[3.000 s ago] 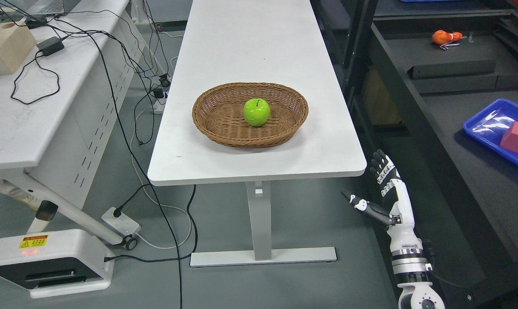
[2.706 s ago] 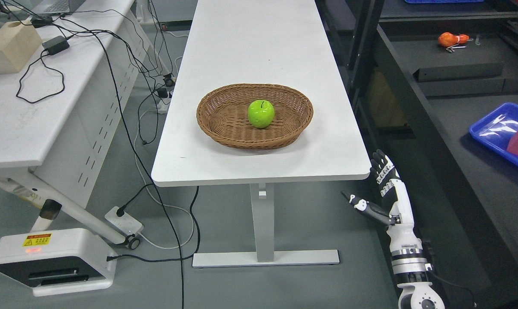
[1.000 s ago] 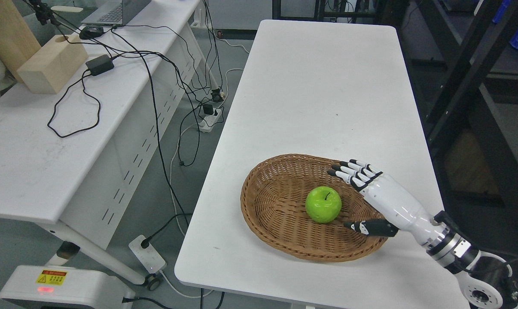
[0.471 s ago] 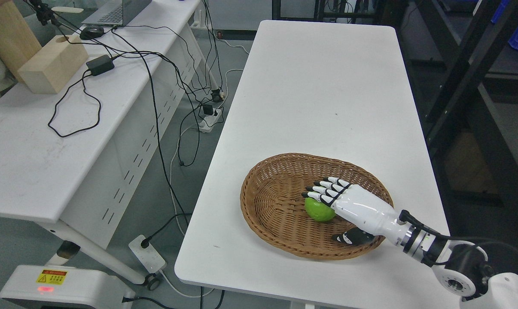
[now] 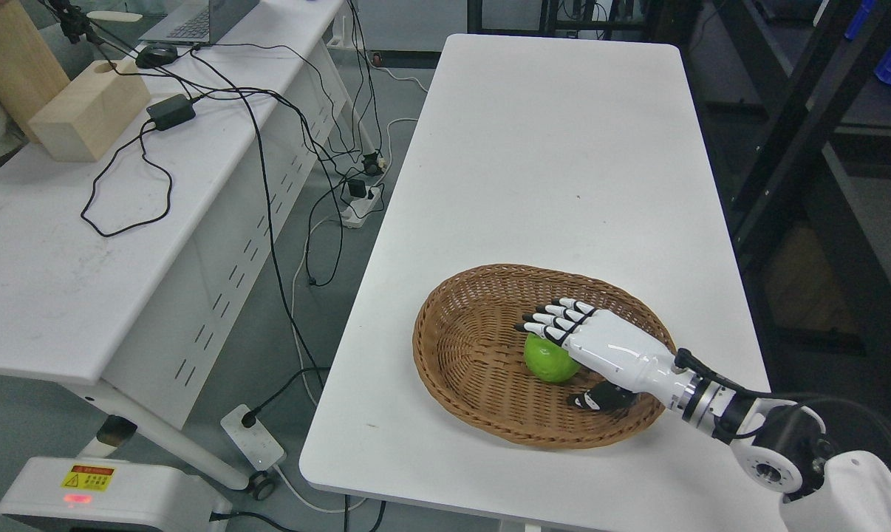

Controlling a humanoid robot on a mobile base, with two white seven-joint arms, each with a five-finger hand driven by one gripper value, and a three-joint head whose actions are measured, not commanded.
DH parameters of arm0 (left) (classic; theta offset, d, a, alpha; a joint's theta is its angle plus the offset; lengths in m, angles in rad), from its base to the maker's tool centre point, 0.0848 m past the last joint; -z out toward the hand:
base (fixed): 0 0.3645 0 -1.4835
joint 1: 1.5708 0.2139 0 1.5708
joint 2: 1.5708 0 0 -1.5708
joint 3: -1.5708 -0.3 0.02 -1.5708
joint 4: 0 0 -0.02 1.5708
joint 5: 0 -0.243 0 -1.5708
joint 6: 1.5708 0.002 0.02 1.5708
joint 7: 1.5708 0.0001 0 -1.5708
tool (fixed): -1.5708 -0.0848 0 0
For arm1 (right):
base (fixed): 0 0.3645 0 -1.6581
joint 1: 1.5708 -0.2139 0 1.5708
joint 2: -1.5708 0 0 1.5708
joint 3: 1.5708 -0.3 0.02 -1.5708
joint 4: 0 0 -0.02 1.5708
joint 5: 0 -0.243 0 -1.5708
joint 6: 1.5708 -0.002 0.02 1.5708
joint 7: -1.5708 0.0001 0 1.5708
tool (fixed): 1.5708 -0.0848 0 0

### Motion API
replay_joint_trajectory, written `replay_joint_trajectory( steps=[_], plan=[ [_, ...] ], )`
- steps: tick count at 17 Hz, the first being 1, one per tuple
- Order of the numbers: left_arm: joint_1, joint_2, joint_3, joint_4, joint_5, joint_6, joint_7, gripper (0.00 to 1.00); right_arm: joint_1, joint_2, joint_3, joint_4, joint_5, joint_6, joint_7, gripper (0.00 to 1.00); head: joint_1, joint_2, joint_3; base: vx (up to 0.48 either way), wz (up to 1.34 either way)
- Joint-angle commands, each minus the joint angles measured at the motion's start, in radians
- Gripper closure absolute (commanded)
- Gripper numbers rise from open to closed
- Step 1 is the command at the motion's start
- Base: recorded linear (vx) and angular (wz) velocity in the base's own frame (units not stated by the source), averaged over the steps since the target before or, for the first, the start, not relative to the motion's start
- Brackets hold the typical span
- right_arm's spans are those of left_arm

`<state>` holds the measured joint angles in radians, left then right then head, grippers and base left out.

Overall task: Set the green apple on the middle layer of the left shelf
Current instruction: 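Close the right hand fingers around the green apple in the basket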

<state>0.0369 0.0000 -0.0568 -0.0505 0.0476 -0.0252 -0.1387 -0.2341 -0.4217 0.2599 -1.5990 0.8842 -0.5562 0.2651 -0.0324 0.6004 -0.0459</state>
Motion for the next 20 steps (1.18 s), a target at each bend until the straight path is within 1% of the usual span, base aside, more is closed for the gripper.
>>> replay_joint_trajectory(
  steps=[1, 7, 9, 10, 11, 13, 14, 15, 16, 17, 18, 20],
  plan=[
    [0.000, 0.017, 0.000, 0.000, 0.000, -0.001, -0.001, 0.00, -0.028, -0.006, 0.044, 0.031, 0.005, 0.021, 0.003, 0.00, 0.0000, 0.000, 0.000, 0.000, 0.00],
    [0.000, 0.017, 0.000, 0.000, 0.000, 0.001, 0.001, 0.00, -0.025, -0.009, 0.048, 0.034, 0.013, 0.022, 0.005, 0.00, 0.0000, 0.000, 0.000, 0.000, 0.00],
    [0.000, 0.017, 0.000, 0.000, 0.000, -0.001, 0.001, 0.00, -0.025, -0.009, 0.048, 0.034, 0.013, 0.022, 0.003, 0.02, 0.0000, 0.000, 0.000, 0.000, 0.00],
    [0.000, 0.017, 0.000, 0.000, 0.000, -0.001, -0.001, 0.00, -0.022, -0.009, 0.048, 0.033, 0.013, 0.022, 0.002, 0.16, 0.0000, 0.000, 0.000, 0.000, 0.00],
    [0.000, 0.017, 0.000, 0.000, 0.000, 0.001, -0.001, 0.00, -0.019, -0.012, 0.047, 0.033, 0.013, 0.021, 0.003, 0.34, 0.0000, 0.000, 0.000, 0.000, 0.00],
    [0.000, 0.017, 0.000, 0.000, 0.000, -0.001, 0.001, 0.00, -0.017, -0.014, 0.045, 0.033, 0.010, 0.016, 0.003, 0.39, 0.0000, 0.000, 0.000, 0.000, 0.00],
    [0.000, 0.017, 0.000, 0.000, 0.000, 0.001, 0.001, 0.00, -0.017, -0.014, 0.041, 0.033, 0.010, 0.015, 0.002, 0.45, 0.0000, 0.000, 0.000, 0.000, 0.00],
    [0.001, 0.017, 0.000, 0.001, 0.000, 0.001, 0.001, 0.00, -0.016, -0.014, 0.035, 0.033, 0.007, 0.012, 0.002, 0.54, 0.0000, 0.000, 0.000, 0.000, 0.00],
    [0.000, 0.017, 0.000, 0.001, 0.000, -0.001, 0.001, 0.00, -0.014, -0.015, 0.032, 0.033, -0.001, 0.009, 0.002, 0.71, 0.0000, 0.000, 0.000, 0.000, 0.00],
    [0.000, 0.017, 0.000, 0.000, 0.000, 0.001, -0.001, 0.00, -0.014, -0.017, 0.010, 0.033, -0.001, -0.001, 0.005, 0.94, 0.0000, 0.000, 0.000, 0.000, 0.00],
    [0.000, 0.017, 0.000, 0.000, 0.000, 0.001, -0.001, 0.00, -0.011, -0.019, -0.020, 0.031, -0.007, -0.004, 0.019, 0.98, 0.0000, 0.000, 0.000, 0.000, 0.00],
    [0.000, 0.017, 0.000, 0.000, 0.000, 0.001, -0.001, 0.00, -0.008, -0.029, -0.077, 0.016, -0.014, -0.005, 0.067, 0.99, 0.0000, 0.000, 0.000, 0.000, 0.00]
  ],
)
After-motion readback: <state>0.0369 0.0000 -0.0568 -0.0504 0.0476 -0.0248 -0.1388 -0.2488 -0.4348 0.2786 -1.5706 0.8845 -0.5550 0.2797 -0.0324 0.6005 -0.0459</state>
